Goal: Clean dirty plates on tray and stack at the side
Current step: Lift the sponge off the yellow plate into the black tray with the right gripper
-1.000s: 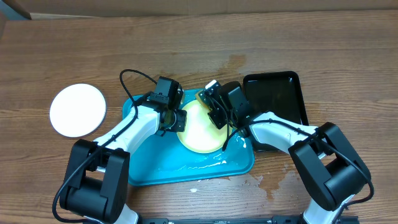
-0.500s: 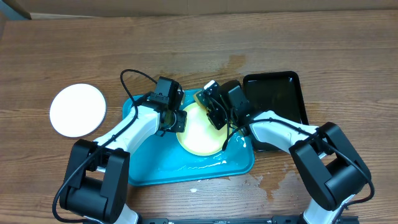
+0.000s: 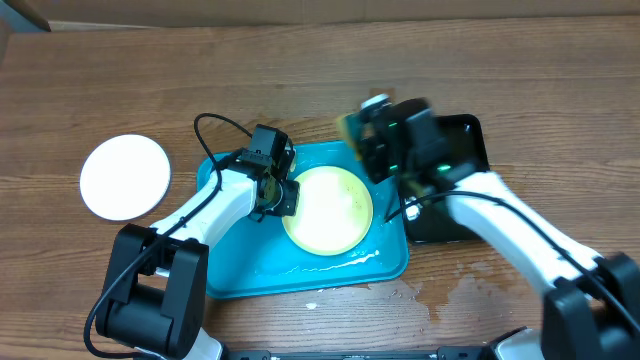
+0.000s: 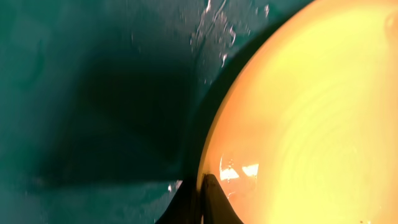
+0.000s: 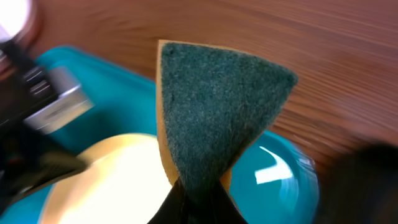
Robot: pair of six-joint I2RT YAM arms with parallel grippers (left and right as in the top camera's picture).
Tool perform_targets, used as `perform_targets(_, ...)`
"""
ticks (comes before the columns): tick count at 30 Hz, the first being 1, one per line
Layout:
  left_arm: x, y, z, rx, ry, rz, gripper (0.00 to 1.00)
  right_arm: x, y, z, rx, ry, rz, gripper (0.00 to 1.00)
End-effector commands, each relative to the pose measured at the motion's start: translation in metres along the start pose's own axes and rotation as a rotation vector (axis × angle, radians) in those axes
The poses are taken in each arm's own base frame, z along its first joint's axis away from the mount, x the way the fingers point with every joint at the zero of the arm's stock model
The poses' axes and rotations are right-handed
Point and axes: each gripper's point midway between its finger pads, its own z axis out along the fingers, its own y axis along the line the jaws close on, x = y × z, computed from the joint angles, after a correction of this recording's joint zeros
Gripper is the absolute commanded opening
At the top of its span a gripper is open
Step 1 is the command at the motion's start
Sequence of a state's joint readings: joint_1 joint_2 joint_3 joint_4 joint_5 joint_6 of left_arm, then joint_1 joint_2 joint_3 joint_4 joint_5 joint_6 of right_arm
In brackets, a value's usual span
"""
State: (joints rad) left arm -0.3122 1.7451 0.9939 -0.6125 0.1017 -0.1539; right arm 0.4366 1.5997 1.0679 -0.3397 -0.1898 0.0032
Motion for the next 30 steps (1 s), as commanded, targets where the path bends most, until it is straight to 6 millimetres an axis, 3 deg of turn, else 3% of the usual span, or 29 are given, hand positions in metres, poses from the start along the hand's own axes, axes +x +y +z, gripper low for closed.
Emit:
perform_targets(1,-0.004,0.001,-0.01,-0.005,0.018,-0.015,0.04,-0.006,-0.044,-0.026,0.106,-0.015,0.209,0.04)
perform_targets(6,-0.018,-0.005,-0.039,-0.008,0.039,-0.022,0.04,0.039,-0.091,-0.043,0.203,0.132,0.399,0.04)
perform_targets(14,-0.037,-0.01,-0.084,-0.019,0.041,-0.048,0.04,0.088,-0.123,-0.069,0.28,0.287,0.552,0.04)
perform_targets(21,-0.063,0.006,-0.119,-0.188,-0.048,-0.022,0.04,0.094,-0.142,-0.078,0.312,0.284,0.61,0.04)
perform_targets(30,-0.088,0.001,-0.151,-0.372,-0.177,0.021,0.04,0.089,-0.15,-0.078,0.322,0.249,0.611,0.04)
